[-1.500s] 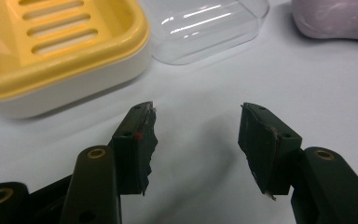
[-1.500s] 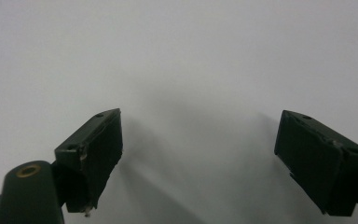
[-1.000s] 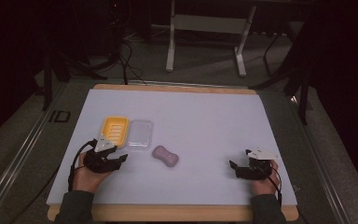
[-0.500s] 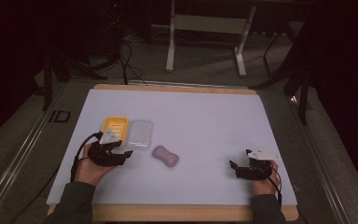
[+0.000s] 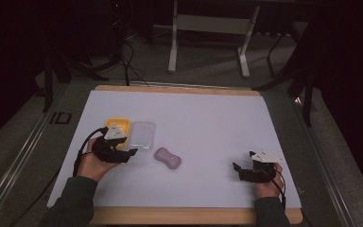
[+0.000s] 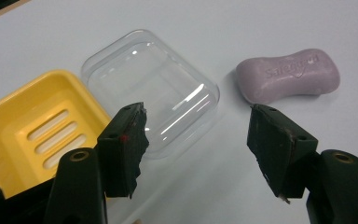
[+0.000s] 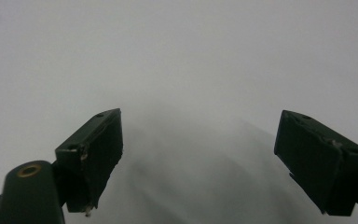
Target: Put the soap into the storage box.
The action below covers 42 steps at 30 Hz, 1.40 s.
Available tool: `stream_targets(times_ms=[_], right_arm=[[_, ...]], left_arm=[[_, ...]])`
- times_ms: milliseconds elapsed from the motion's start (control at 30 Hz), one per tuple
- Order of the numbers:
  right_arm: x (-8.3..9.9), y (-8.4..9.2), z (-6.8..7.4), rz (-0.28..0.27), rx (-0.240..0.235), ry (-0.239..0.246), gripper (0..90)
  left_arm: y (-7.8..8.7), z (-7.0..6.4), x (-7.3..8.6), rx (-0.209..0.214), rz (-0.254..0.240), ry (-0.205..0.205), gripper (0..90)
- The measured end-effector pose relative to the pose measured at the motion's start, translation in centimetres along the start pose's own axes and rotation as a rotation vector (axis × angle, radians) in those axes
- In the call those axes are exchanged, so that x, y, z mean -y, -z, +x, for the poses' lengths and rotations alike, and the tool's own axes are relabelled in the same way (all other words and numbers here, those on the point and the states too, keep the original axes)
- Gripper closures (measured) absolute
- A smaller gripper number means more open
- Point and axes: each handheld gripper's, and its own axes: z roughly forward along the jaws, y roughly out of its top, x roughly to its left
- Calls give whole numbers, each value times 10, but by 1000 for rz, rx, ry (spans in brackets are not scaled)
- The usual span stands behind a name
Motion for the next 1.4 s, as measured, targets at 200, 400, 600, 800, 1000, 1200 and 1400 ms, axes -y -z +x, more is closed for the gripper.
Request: stream_targets(times_ms=[200, 400, 600, 800, 1000, 1200, 1400], right_arm=[[0, -1, 0, 5, 0, 5, 151], [0, 0, 0, 5, -1, 6, 151], [0, 0, 0, 4, -2, 8, 151], [0, -1, 1, 7, -3, 9, 151], [0, -1, 1, 8, -6, 11, 151], [0, -1, 1, 9, -7, 15, 151], [0, -1, 1, 10, -9, 17, 151]], left_arm=[[-1, 0, -5, 7, 3, -23, 364], [-4, -2, -13, 27, 9, -57, 350], [-9, -4, -20, 39, 22, -91, 346], [-14, -6, -25, 67, 20, -115, 328], [-20, -12, -32, 89, 19, -145, 307], [-28, -17, -37, 103, 33, -166, 284], [-34, -23, -40, 116, 44, -188, 238]])
